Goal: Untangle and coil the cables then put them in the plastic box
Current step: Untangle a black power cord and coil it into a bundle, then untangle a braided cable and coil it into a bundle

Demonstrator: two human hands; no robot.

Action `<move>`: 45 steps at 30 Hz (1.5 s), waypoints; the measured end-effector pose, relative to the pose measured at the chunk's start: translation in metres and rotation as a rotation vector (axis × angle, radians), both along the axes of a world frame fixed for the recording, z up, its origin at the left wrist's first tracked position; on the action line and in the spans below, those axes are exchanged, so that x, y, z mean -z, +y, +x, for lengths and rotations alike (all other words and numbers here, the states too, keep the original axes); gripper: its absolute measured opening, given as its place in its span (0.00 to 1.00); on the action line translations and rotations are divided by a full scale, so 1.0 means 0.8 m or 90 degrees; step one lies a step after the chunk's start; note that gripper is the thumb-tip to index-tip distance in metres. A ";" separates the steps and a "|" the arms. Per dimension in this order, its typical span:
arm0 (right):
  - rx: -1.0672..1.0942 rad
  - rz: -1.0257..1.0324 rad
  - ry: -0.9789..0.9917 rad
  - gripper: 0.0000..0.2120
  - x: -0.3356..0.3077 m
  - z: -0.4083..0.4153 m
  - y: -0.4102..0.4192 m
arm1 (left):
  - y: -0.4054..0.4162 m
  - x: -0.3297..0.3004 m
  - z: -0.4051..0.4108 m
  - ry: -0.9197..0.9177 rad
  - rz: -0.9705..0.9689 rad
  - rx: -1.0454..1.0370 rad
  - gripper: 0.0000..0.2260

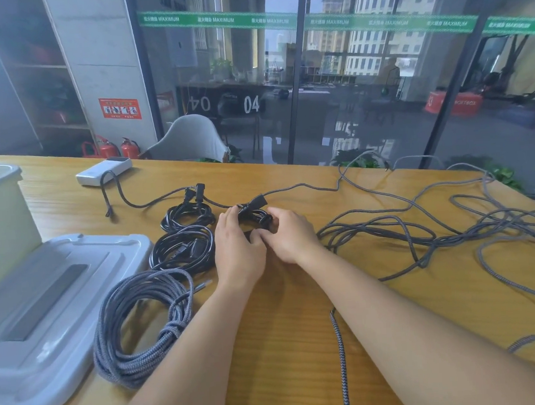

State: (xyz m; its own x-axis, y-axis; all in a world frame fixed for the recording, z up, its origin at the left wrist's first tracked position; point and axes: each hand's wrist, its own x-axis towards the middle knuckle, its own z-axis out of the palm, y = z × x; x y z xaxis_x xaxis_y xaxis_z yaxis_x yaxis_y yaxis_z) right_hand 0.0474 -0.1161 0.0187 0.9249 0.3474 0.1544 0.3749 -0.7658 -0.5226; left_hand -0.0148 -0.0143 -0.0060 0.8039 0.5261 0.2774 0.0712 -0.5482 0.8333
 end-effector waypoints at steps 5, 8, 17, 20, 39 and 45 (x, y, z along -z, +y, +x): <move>-0.055 0.123 -0.030 0.24 -0.035 -0.012 -0.058 | -0.005 -0.006 -0.006 -0.023 0.010 0.010 0.29; -0.082 0.143 -0.064 0.17 -0.052 -0.023 -0.117 | -0.014 -0.011 -0.012 -0.038 0.033 0.035 0.28; -0.100 0.025 0.003 0.16 -0.021 -0.056 -0.230 | -0.065 -0.011 -0.032 0.026 0.158 0.267 0.29; -0.152 0.003 0.030 0.23 -0.001 -0.062 -0.232 | -0.070 -0.007 -0.032 0.058 0.212 0.313 0.32; 0.014 0.283 0.017 0.14 -0.009 -0.038 -0.262 | -0.047 0.003 -0.014 0.098 0.171 0.240 0.29; -0.008 0.311 0.071 0.11 -0.007 -0.039 -0.261 | -0.041 0.003 -0.013 0.069 0.111 0.253 0.32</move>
State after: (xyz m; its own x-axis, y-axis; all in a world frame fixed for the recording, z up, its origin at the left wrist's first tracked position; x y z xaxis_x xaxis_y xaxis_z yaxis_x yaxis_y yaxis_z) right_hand 0.0165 -0.3252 0.0240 0.9414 0.2696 0.2026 0.3038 -0.4174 -0.8564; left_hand -0.0249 -0.0469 -0.0084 0.9634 0.1230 0.2381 -0.0920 -0.6827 0.7249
